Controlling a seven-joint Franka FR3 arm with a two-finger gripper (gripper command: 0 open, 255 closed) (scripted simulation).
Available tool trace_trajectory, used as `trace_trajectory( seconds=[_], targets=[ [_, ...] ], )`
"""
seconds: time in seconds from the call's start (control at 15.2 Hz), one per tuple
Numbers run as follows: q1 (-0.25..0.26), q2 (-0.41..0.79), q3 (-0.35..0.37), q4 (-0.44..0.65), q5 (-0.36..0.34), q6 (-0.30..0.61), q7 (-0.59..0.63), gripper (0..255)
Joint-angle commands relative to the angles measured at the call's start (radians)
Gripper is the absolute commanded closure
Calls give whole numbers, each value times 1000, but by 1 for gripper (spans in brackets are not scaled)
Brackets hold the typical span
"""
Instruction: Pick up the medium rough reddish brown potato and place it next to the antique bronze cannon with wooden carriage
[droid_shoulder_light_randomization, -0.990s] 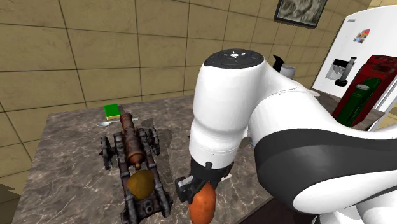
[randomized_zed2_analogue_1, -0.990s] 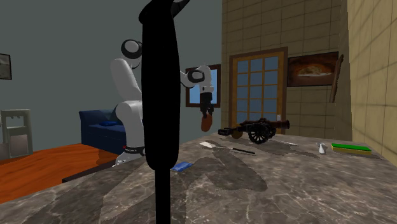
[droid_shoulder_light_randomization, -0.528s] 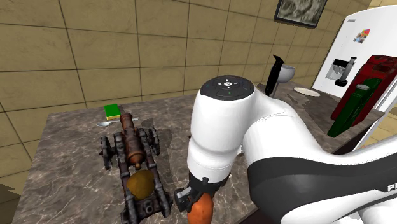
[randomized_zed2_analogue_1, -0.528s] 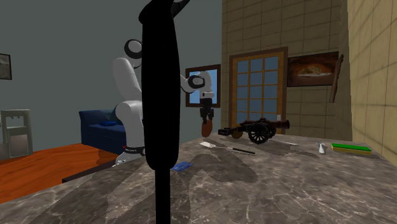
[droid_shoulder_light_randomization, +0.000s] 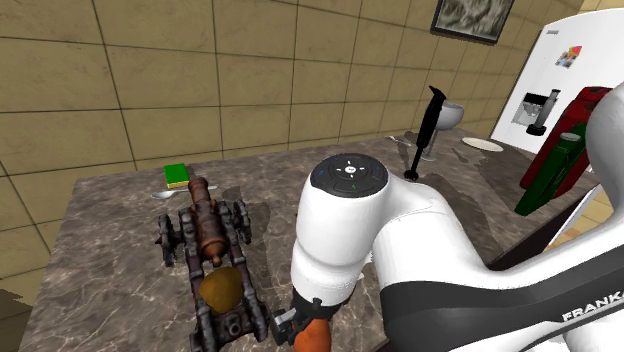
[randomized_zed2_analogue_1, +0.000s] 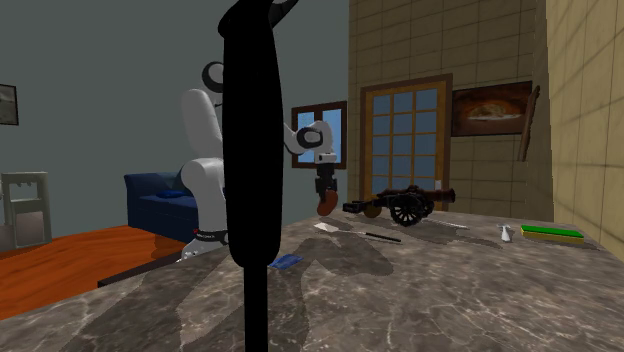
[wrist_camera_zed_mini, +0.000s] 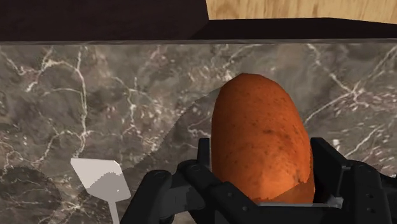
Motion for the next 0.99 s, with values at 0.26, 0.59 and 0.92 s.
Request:
trace_trajectory(
  seconds=[0.26, 0.59, 0.92],
  targets=[
    [1, 12, 6, -10, -4, 5, 7, 255],
    [-2, 16, 4, -7, -8, 6, 5, 0],
    [21, -39, -14, 23, 32, -70, -21, 0]
  ],
)
